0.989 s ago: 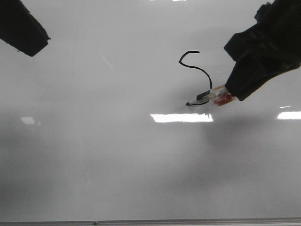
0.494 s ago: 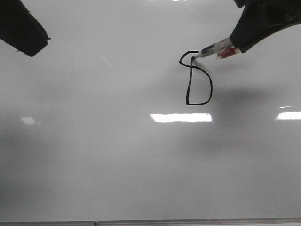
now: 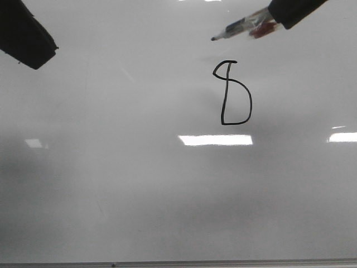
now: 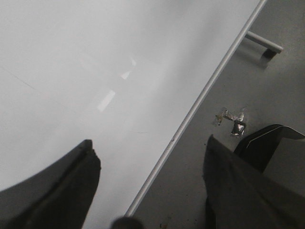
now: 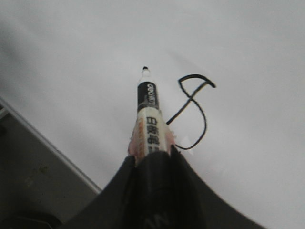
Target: Write number 8 on whiteboard
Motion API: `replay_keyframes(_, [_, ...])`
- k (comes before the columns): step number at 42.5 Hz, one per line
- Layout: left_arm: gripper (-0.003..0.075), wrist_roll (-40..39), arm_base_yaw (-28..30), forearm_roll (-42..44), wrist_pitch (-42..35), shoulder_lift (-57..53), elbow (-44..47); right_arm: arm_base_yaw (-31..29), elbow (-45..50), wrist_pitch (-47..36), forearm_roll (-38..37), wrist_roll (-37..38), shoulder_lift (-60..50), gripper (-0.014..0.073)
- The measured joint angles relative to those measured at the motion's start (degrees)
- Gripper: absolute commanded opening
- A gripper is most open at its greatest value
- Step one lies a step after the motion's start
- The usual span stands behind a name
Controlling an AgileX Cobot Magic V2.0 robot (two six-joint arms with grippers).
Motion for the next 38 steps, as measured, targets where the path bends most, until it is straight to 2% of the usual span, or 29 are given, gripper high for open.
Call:
replay_keyframes(7, [0.0461, 6.4, -5.0, -3.7, -0.2, 0.0, 0.0, 3.8, 0.6, 8.1, 0.0, -7.1, -4.2, -0.0067])
replay_keyframes(15, [0.0461, 8.6, -13.1, -4.4, -4.3, 0.0, 0.0, 7.6, 0.6, 16.6, 0.4, -13.4, -4.9, -0.0067])
replay_keyframes(25, [0.0461, 9.0, -19.6, -5.9, -7.0, 0.0, 0.0, 9.3, 0.7, 18.7, 7.7, -21.1, -4.9, -0.0067])
replay_keyframes(38, [0.0452, 9.1, -21.4, -7.7, -7.0, 0.3, 0.0, 9.3, 0.7, 19.4, 19.5, -32.5, -4.9, -0.0067])
